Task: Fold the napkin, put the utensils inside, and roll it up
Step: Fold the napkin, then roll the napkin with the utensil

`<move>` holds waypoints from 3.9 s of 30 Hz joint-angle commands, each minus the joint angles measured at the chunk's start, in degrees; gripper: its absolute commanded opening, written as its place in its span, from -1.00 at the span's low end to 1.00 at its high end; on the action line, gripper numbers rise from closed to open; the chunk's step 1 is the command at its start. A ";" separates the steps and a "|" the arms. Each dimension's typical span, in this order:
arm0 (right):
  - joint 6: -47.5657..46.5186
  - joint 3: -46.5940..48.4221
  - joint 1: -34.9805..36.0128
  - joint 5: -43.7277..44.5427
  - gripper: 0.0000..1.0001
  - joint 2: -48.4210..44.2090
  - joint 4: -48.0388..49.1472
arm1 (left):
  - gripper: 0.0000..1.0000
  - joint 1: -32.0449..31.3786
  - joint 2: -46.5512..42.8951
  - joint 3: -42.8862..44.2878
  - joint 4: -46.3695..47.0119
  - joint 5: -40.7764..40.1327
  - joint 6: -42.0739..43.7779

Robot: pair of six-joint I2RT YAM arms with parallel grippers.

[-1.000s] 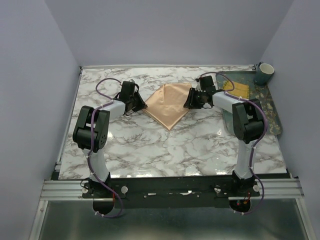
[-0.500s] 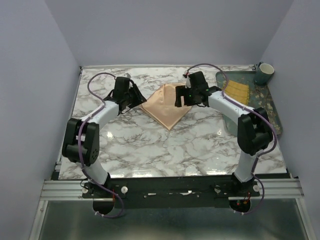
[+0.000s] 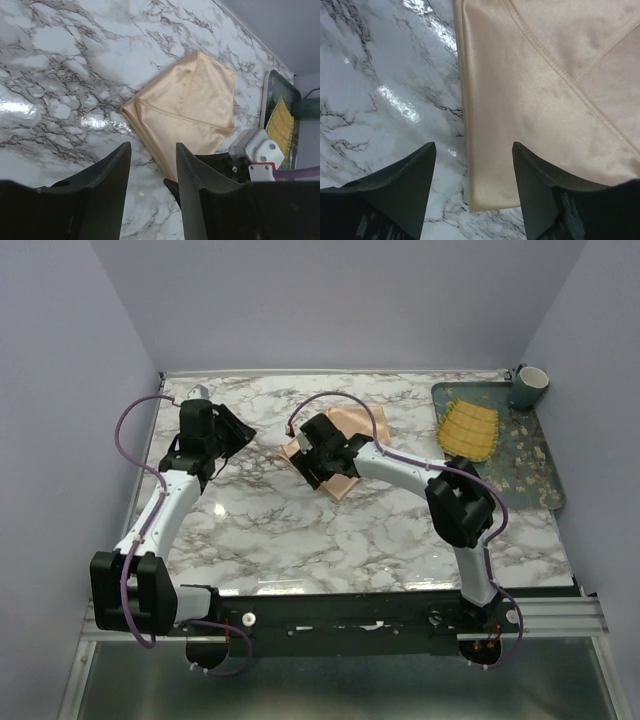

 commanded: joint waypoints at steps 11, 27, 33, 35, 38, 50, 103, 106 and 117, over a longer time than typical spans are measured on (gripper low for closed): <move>-5.43 4.74 2.54 5.34 0.16 6.96 -3.28 | -0.06 2.90 0.27 -4.90 1.59 4.75 -1.23; -5.16 8.42 4.12 7.88 -0.09 10.21 -5.39 | -0.08 4.04 1.41 -5.95 3.26 6.51 -1.67; -4.81 9.84 4.65 13.69 -0.12 10.74 -8.03 | -0.09 4.22 2.73 -6.21 3.35 7.83 -2.03; -4.81 9.48 4.74 13.78 -0.13 10.39 -8.12 | -0.10 4.30 2.90 -6.39 3.53 8.09 -2.37; -4.73 9.31 5.09 14.13 -0.15 9.95 -8.47 | -0.10 4.31 2.99 -6.48 3.79 8.27 -2.38; -3.50 8.69 6.58 13.61 -0.16 7.84 -9.61 | -0.11 4.31 3.43 -6.83 4.32 8.71 -2.64; -5.52 8.25 2.89 13.41 0.02 13.20 -10.65 | -0.15 5.27 5.63 -7.18 6.08 11.08 -3.78; -6.04 9.75 3.50 14.22 0.01 12.15 -11.81 | -0.16 5.27 5.63 -7.44 6.34 11.25 -3.78; -4.64 10.10 5.79 13.25 -0.03 12.14 -13.04 | -0.16 5.27 4.93 -7.80 6.52 11.61 -3.87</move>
